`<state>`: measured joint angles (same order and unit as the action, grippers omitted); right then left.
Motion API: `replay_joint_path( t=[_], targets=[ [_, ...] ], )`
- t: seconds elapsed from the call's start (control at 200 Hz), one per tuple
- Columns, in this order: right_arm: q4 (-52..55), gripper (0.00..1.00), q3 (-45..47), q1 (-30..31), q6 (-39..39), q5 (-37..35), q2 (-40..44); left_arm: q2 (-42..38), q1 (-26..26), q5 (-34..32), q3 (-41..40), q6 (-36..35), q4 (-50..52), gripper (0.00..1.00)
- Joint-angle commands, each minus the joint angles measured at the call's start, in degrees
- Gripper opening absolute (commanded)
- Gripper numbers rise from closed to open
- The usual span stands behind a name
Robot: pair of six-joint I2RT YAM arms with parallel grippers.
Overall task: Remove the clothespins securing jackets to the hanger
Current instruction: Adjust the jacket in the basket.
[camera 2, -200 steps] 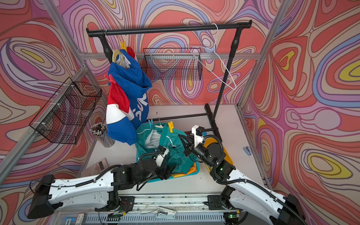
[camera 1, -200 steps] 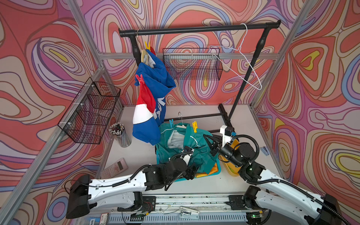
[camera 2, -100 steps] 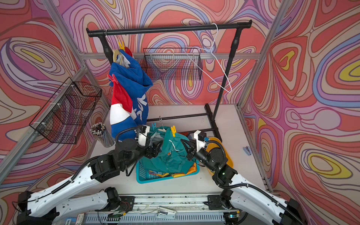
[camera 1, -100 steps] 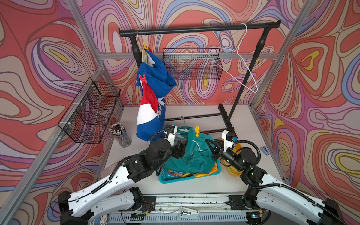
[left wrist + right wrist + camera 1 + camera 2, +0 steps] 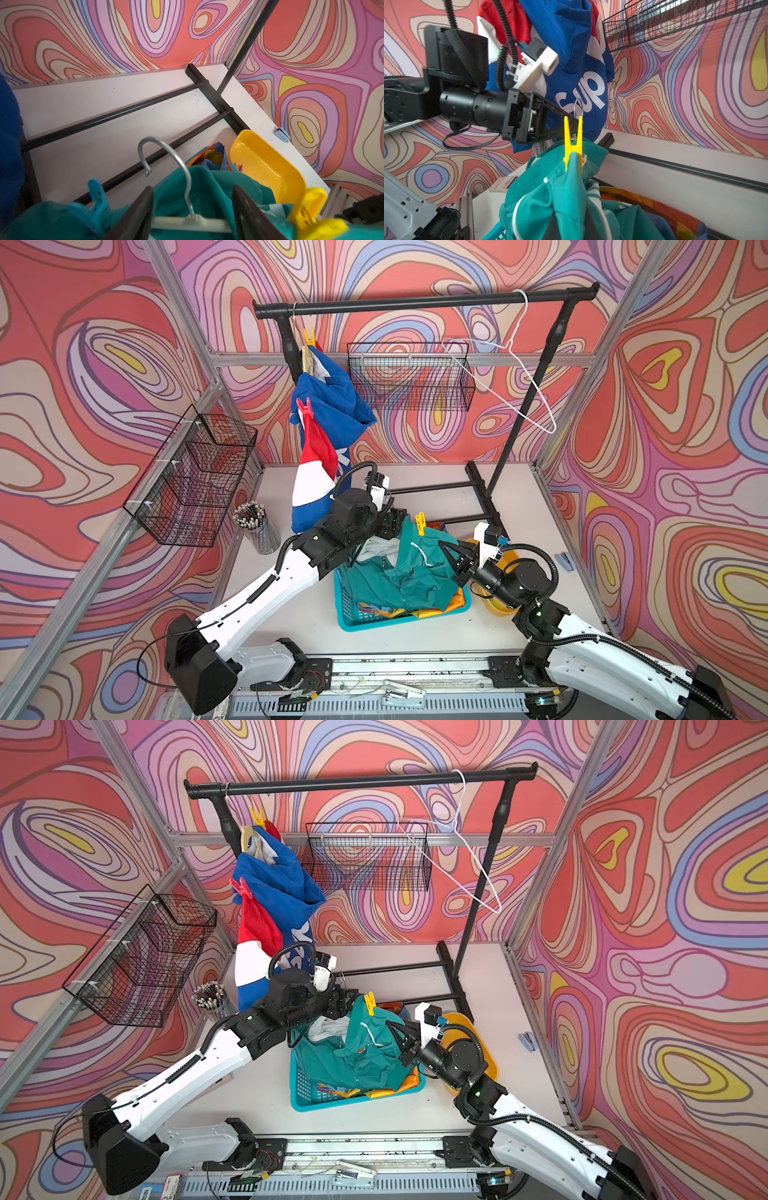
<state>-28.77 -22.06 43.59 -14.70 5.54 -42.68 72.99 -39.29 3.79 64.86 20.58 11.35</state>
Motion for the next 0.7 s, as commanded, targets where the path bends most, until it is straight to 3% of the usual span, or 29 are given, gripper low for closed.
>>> replay_joint_path(
  t=[0.0, 0.391, 0.566, 0.696],
  targets=[
    [-1.86, 0.00, 1.10, 0.29, -0.59, 0.10, 1.55, 0.81, 0.15, 3.23, 1.68, 0.01, -2.84, 0.50],
    [-3.04, 0.00, 1.98, 0.27, -1.21, -1.85, 1.26, -0.81, 0.10, 4.13, -1.73, 1.81, -7.10, 0.00],
    [-1.02, 0.00, 1.20, 0.29, -0.61, -2.46, 1.26, -2.02, 0.17, 3.96, -3.12, 2.55, -8.77, 0.00],
    [11.26, 0.36, -4.11, 0.33, 2.68, -3.72, 1.92, -2.48, 0.09, 4.14, -3.49, 2.91, -9.77, 0.00]
  ],
)
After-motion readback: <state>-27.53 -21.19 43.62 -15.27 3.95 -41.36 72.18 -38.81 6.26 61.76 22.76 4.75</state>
